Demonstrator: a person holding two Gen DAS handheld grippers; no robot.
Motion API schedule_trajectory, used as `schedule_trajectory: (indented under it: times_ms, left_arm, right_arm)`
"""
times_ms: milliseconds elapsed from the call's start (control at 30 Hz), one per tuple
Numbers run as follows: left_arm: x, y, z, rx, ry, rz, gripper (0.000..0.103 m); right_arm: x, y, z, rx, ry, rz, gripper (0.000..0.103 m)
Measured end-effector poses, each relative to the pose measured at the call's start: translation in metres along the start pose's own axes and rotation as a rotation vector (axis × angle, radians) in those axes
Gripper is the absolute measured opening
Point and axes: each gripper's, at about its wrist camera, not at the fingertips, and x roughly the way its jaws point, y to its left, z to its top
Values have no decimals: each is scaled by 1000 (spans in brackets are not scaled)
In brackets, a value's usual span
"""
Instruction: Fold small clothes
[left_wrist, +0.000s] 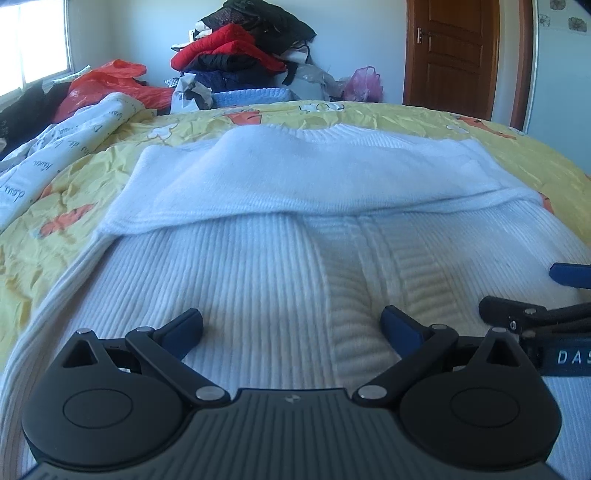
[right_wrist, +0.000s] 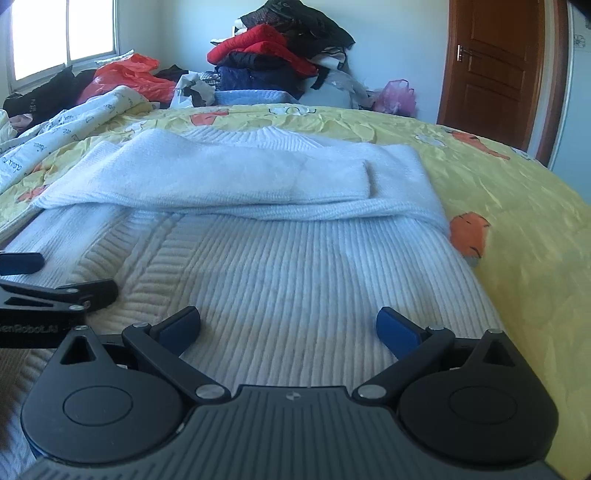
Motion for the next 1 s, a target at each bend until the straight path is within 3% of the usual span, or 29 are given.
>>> schedule_trajectory:
  times_ms: [333,500,1000]
  left_arm:
    - [-28,8,-25,-50,-24,-8,103]
    - [-35,6,-34,-22,-23,15,103]
    - [-32,10,-34,-36,-22,-14,103]
  right_arm:
    - [-23,2,-18,8,-8,-21,101]
    - [-28,0,-24,13,-15,-10,101]
    - [-55,1,-46,-2,-22,-10,101]
